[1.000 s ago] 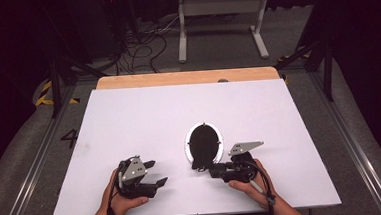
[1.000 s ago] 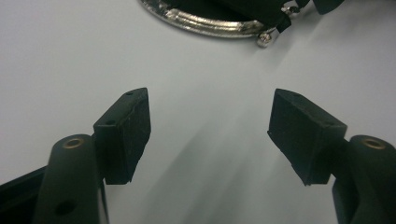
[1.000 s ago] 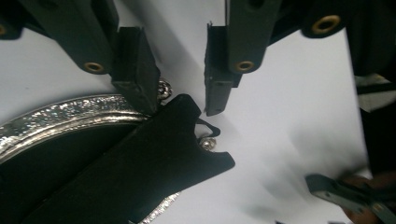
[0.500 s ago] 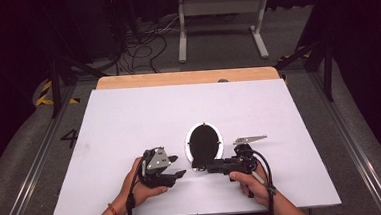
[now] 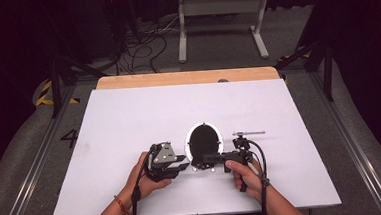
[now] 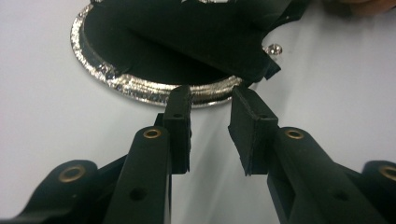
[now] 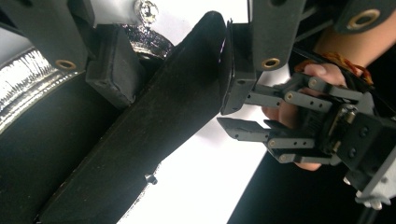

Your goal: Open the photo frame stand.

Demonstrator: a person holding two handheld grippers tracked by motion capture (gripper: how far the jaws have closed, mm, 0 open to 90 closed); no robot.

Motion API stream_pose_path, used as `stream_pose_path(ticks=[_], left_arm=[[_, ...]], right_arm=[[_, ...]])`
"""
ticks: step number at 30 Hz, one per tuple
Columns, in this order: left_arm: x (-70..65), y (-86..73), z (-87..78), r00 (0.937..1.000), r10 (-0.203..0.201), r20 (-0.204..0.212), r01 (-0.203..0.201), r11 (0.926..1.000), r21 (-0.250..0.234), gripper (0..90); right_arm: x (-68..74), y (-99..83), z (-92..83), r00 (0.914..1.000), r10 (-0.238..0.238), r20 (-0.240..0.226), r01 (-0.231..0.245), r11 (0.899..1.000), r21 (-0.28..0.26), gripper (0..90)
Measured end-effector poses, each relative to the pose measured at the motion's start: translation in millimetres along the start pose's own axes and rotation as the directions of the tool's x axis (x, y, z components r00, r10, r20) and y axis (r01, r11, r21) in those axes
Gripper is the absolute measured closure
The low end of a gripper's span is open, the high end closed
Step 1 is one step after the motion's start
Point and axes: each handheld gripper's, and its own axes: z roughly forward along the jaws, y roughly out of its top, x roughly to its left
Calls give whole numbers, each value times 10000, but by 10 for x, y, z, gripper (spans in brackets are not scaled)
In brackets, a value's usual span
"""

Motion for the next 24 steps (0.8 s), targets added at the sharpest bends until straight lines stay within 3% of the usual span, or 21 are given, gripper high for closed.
stream_pose_path(ticks=[3, 7, 10, 12, 14, 15, 17, 18, 21, 23, 24], left_arm=[[-20, 32, 19, 9996, 234, -127, -233, 9997, 68, 712], [24, -9, -10, 9997, -7, -253, 8, 10000, 39, 685], [72, -48, -41, 9988, -283, -394, 283, 9996, 5, 641], [145, -78, -69, 9969, -682, -404, 677, 9976, -142, 615], [200, -86, -65, 9931, -1076, -456, 1071, 9942, -126, 549], [200, -86, -65, 9931, -1076, -456, 1071, 9942, -126, 514], [246, -90, -37, 9878, -1489, -458, 1485, 9888, -110, 479], [269, -85, -15, 9877, -1524, -334, 1522, 9883, -82, 472], [326, -55, 7, 9833, -1755, -490, 1748, 9844, -182, 382], [395, -44, 5, 9775, -2098, -215, 2084, 9764, -561, 362], [428, -35, 10, 9707, -2403, -46, 2394, 9683, -710, 351]], right_arm=[[-6, 5, 0, 10000, 1, 4, -1, 10000, -9, 530], [-5, 14, 31, 9999, 47, 101, -45, 9999, -140, 545], [-7, 16, 32, 9999, 13, 133, -11, 9999, -135, 567], [2, 10, 26, 9997, -125, 205, 129, 9998, -149, 596], [15, 13, 23, 9994, -255, 233, 258, 9996, -132, 604], [15, 13, 23, 9994, -255, 233, 258, 9996, -132, 604], [34, 19, 20, 9982, -537, 251, 540, 9985, -87, 612], [41, 21, 18, 9974, -680, 239, 682, 9977, -53, 616], [70, 27, 18, 9928, -1157, 320, 1157, 9933, 1, 619], [95, 27, 17, 9874, -1544, 356, 1544, 9880, 43, 620], [106, 28, 19, 9838, -1753, 377, 1753, 9845, 32, 620]])
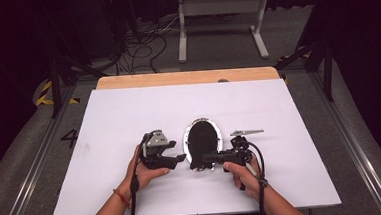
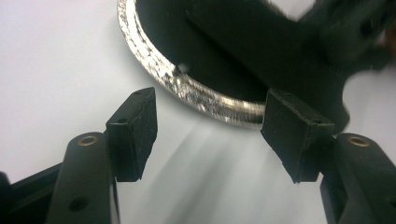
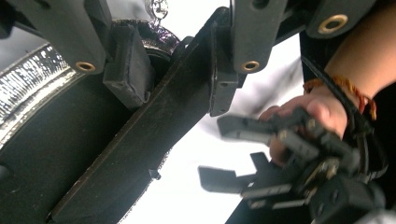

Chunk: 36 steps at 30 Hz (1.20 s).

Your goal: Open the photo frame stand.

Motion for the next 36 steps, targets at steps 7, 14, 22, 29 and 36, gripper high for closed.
stream_pose_path(ticks=[7, 14, 22, 29, 36], left_arm=[[77, 67, 65, 9999, -66, 140, 66, 10000, -19, 271], [87, 62, 149, 9990, -181, 399, 176, 9998, 136, 240], [112, 51, 173, 9965, -299, 787, 299, 9996, 4, 328], [140, 64, 173, 9957, -156, 914, 158, 9999, -18, 390], [148, 123, 84, 9977, -60, 678, 76, 9997, -234, 489]], right_arm=[[80, -14, -5, 9912, -1318, 147, 1319, 9912, -56, 622], [166, -43, -16, 9686, -2461, 352, 2465, 9691, -80, 628], [177, -38, -17, 9522, -3047, 204, 3049, 9524, -50, 630], [184, -41, -19, 9385, -3454, 63, 3454, 9384, -113, 634], [197, -24, -33, 9266, -3752, 263, 3751, 9269, 87, 635]])
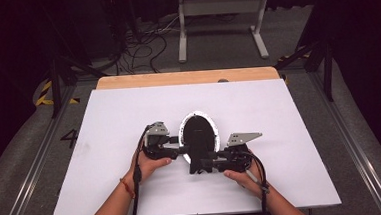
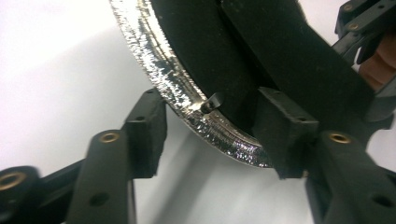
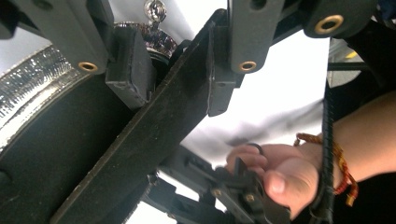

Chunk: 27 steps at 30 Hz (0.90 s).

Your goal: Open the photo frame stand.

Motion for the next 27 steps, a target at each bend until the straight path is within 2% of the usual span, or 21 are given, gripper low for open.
stream_pose_path(ticks=[4, 7, 8, 9, 13, 15, 18, 23, 27], left_arm=[[-35, 65, -50, 9980, 346, -530, -366, 9987, -369, 572], [-78, 94, -68, 9938, 674, -888, -723, 9960, -531, 610], [-91, 92, -70, 9937, 604, -943, -661, 9961, -581, 611], [-85, 91, -73, 9923, 744, -985, -801, 9953, -550, 612], [-130, 73, -97, 9927, 721, -971, -797, 9939, -765, 613], [-166, 69, -108, 9898, 988, -1024, -1079, 9902, -881, 611], [-208, 69, -133, 9881, 1191, -976, -1285, 9870, -966, 622], [-226, 41, -147, 9870, 1236, -1025, -1331, 9869, -915, 625], [-201, 24, -145, 9870, 1274, -978, -1352, 9878, -775, 626]], right_arm=[[-33, 39, -2, 9988, -127, 478, 117, 9997, 199, 635], [-58, 72, 8, 9964, 109, 843, -134, 9995, 294, 634], [-65, 77, 17, 9951, 178, 972, -214, 9991, 356, 635], [-72, 76, 26, 9947, 166, 1013, -204, 9991, 372, 642], [-89, 85, 26, 9933, 312, 1115, -333, 9993, 170, 627], [-98, 92, 21, 9934, 459, 1050, -474, 9988, 121, 615], [-90, 146, 1, 9930, 632, 999, -627, 9980, -79, 578], [-75, 228, 1, 9932, 496, 1052, -475, 9986, -226, 588], [-49, 238, 1, 9942, 304, 1034, -280, 9993, -239, 641]])
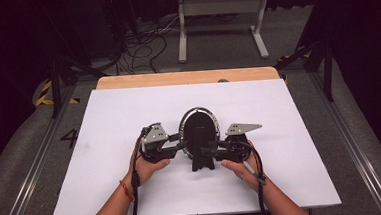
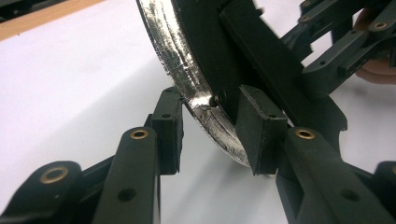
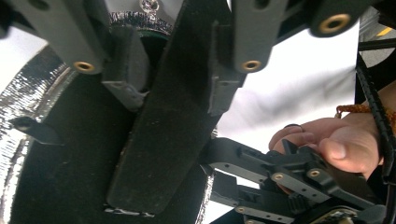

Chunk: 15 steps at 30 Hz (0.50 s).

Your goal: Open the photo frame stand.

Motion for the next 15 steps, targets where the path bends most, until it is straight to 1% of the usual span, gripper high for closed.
stream_pose_path(ticks=[1, 2, 4, 6, 7, 10, 12, 13, 15], left_arm=[[-4, -7, -3, 10000, -51, 32, 51, 10000, -21, 625], [-12, -5, -9, 10000, 62, 2, -62, 10000, -25, 625], [-25, 1, -15, 9998, 160, 97, -160, 9999, 3, 626], [-34, 5, -12, 9995, 286, 149, -287, 9996, 70, 609], [-40, 5, -6, 9997, 205, 166, -206, 9998, 58, 598], [-38, 2, 6, 9995, 173, 268, -175, 9998, 60, 563], [-43, 5, 11, 9996, 216, 207, -219, 9997, 140, 564], [-41, 5, 17, 9996, 202, 213, -206, 9997, 151, 559], [-35, 2, 36, 9991, 87, 407, -92, 9999, 111, 527]], right_arm=[[14, -6, -2, 9999, -119, 16, 119, 9999, -18, 659], [18, -12, -7, 9998, -201, -4, 201, 9998, -40, 676], [29, -20, -21, 9994, -357, -19, 357, 9994, -27, 708], [42, -35, -36, 9988, -454, -168, 452, 9989, -82, 743], [48, -37, -42, 9982, -558, -198, 557, 9984, -80, 744], [78, -35, -46, 9971, -747, -122, 746, 9972, -68, 746], [83, -35, -46, 9969, -777, -106, 777, 9970, -70, 747], [87, -38, -46, 9961, -878, -116, 877, 9961, -95, 751], [98, -39, -46, 9951, -976, -143, 974, 9952, -127, 753]])
